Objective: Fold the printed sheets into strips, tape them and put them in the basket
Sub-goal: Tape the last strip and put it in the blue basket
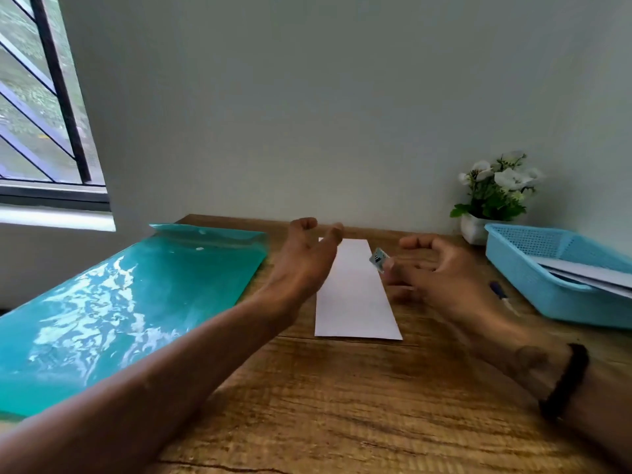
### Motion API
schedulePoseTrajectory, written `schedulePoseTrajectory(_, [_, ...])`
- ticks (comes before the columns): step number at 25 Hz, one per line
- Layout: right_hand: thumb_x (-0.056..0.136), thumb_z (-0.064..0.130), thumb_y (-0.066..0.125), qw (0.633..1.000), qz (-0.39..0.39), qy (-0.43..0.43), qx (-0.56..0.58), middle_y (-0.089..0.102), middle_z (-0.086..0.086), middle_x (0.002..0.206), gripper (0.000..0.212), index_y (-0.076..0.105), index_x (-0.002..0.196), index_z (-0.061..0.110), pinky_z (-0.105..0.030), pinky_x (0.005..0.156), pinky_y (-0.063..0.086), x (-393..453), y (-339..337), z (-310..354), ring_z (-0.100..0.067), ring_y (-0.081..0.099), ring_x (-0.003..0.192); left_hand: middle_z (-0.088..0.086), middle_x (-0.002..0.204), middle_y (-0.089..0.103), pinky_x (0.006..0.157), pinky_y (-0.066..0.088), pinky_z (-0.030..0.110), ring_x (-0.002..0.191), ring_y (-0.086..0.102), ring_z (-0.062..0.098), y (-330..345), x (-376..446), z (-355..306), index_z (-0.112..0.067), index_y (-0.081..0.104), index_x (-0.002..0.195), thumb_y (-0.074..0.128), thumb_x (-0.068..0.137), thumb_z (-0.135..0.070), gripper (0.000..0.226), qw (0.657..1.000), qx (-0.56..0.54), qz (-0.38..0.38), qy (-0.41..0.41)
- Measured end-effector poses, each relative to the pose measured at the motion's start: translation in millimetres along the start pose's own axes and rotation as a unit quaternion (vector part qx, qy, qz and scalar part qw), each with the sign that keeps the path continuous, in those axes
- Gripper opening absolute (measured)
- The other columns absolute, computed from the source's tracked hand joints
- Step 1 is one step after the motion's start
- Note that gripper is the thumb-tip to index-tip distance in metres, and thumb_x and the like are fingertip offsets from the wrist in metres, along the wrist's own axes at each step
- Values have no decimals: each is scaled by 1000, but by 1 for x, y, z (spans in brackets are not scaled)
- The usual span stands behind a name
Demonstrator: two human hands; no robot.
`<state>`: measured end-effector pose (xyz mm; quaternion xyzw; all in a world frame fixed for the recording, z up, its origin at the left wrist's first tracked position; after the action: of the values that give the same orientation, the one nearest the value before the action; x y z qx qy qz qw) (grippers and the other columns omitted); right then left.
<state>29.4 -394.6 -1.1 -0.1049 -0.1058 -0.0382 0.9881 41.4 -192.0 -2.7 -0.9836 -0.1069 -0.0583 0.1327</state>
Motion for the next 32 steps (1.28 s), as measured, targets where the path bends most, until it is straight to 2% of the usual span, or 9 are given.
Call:
schedulePoseTrajectory(2, [81, 24, 86, 1000, 29, 7, -6, 69, 1, 132, 68, 51, 138, 35, -34, 91, 59, -4, 8, -6, -10, 70, 105, 5, 157, 42, 117, 40, 55, 140, 44, 31, -2, 1, 5, -36, 31, 153, 61, 96, -57, 68, 995, -82, 0, -49])
schedulePoseTrajectory(4, [81, 20, 86, 999, 46, -6, -19, 56, 5, 149, 84, 39, 148, 39, -21, 84, 50, -6, 13, -7, 0, 60, 100, 7, 143, 50, 112, 46, 49, 127, 52, 28, -1, 0, 8, -28, 40, 143, 68, 95, -49, 59, 983, -163, 10, -78])
schedulePoseTrajectory(8, [77, 13, 88, 998, 60, -20, -1, 43, 8, 160, 98, 32, 151, 44, -19, 83, 48, -6, 12, -8, -1, 60, 95, 10, 125, 67, 95, 56, 36, 106, 65, 22, -1, -2, 9, -11, 53, 137, 75, 94, -32, 53, 973, -198, 35, -112])
schedulePoseTrajectory(12, [73, 9, 91, 998, 64, -23, 9, 37, 7, 163, 107, 30, 153, 47, -35, 99, 56, -3, 12, -12, -13, 67, 115, 16, 115, 76, 81, 64, 42, 99, 77, 31, 17, -14, 10, -7, 57, 140, 76, 92, -15, 52, 962, -173, 124, -168])
schedulePoseTrajectory(16, [68, 12, 94, 999, 7, -38, 0, 40, 5, 161, 112, 30, 154, 42, -45, 112, 46, 3, 1, -9, -18, 46, 141, 13, 117, 75, 90, 62, 53, 100, 76, 33, 22, -16, 11, -13, 59, 136, 75, 93, -18, 46, 972, -126, 132, -149])
schedulePoseTrajectory(19, [65, 3, 93, 997, -33, -28, 69, 53, -2, 149, 109, 36, 151, 41, -50, 106, 52, 10, -11, -4, -22, 51, 135, 10, 116, 76, 88, 62, 51, 102, 75, 31, 19, -14, 5, -17, 61, 134, 74, 93, -17, 43, 967, -183, 116, -132])
schedulePoseTrajectory(24, [69, 1, 91, 972, -133, -87, 175, 62, 2, 134, 109, 35, 153, 40, -40, 86, 63, 7, -29, 16, -7, 72, 103, 22, 115, 76, 89, 62, 55, 103, 76, 41, 35, -32, 3, -7, 60, 131, 82, 82, -5, 54, 889, -353, 216, -194])
schedulePoseTrajectory(28, [77, 12, 89, 971, -147, -101, 159, 63, 9, 136, 99, 34, 153, 43, -39, 87, 62, 6, -30, 17, -6, 69, 105, 15, 99, 81, 70, 67, 38, 89, 80, 31, 43, -36, 3, -3, 62, 122, 78, 84, 0, 41, 914, -299, 212, -170])
schedulePoseTrajectory(32, [92, 25, 76, 973, -163, -133, 92, 78, 11, 107, 52, 53, 137, 35, -34, 84, 62, 5, -39, 28, -6, 76, 91, 15, 103, 80, 71, 67, 36, 89, 79, 28, 29, -23, 3, -3, 62, 120, 73, 89, -1, 33, 925, -318, 146, -146])
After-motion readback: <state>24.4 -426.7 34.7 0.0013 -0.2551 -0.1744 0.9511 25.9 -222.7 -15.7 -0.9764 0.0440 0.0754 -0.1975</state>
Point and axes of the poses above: each hand's wrist, its own x-axis towards the middle knuckle, its own y-axis out of the palm, z = x × y, the point moved 6 cm from there along x, towards the middle knuckle
